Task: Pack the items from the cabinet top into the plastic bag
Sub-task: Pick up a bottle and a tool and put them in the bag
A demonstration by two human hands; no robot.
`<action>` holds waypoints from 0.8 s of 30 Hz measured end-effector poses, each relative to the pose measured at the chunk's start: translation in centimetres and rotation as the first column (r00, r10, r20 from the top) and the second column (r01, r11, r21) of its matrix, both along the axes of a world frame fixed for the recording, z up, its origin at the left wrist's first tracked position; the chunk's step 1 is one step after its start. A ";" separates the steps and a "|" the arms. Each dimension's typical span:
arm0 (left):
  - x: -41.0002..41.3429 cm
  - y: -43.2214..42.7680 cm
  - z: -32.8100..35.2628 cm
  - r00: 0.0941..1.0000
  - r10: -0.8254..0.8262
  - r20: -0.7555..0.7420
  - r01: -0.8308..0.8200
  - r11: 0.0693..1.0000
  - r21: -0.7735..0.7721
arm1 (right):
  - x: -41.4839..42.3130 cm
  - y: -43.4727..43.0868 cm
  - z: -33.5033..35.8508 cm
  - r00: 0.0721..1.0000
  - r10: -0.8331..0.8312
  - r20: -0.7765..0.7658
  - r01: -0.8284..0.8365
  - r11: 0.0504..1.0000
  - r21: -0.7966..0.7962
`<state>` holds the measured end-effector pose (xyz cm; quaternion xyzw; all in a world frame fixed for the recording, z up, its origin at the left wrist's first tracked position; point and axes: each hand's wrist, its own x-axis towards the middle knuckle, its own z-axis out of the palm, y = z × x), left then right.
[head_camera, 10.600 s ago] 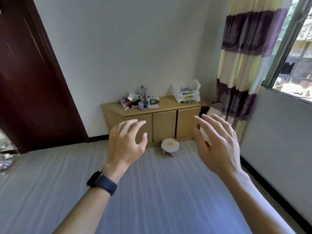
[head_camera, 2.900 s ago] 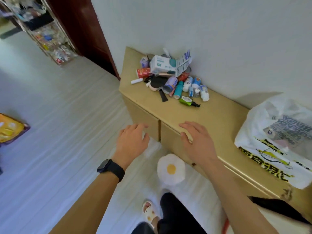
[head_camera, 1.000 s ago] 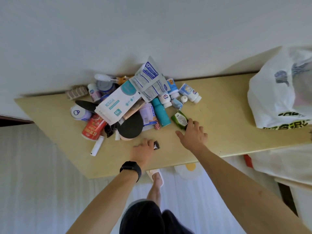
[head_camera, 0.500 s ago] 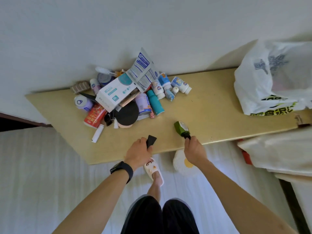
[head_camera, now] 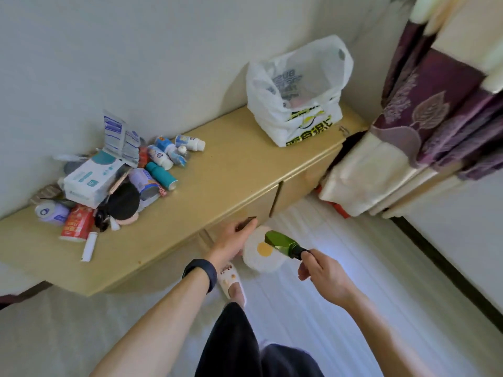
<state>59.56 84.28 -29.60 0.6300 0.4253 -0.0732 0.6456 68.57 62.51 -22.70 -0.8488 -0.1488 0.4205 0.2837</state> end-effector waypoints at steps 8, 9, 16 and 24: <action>6.0 -2.2 1.5 0.963 -0.270 0.020 0.268 0.941 -0.209 | 3.5 -2.8 1.0 0.948 -0.169 -0.270 0.229 0.951 0.208; 6.8 -2.1 1.4 0.964 -0.265 0.032 0.265 0.934 -0.241 | 4.1 -2.5 0.9 0.929 -0.215 -0.302 0.290 0.930 0.227; 12.3 0.8 1.4 0.949 -0.285 0.136 0.315 0.888 -0.335 | 7.7 2.1 1.4 0.700 -0.558 -0.445 0.690 0.688 0.223; 19.1 4.5 2.3 0.964 -0.219 0.150 0.259 0.900 -0.351 | 15.4 7.5 1.7 0.721 -0.636 -0.275 0.693 0.675 0.254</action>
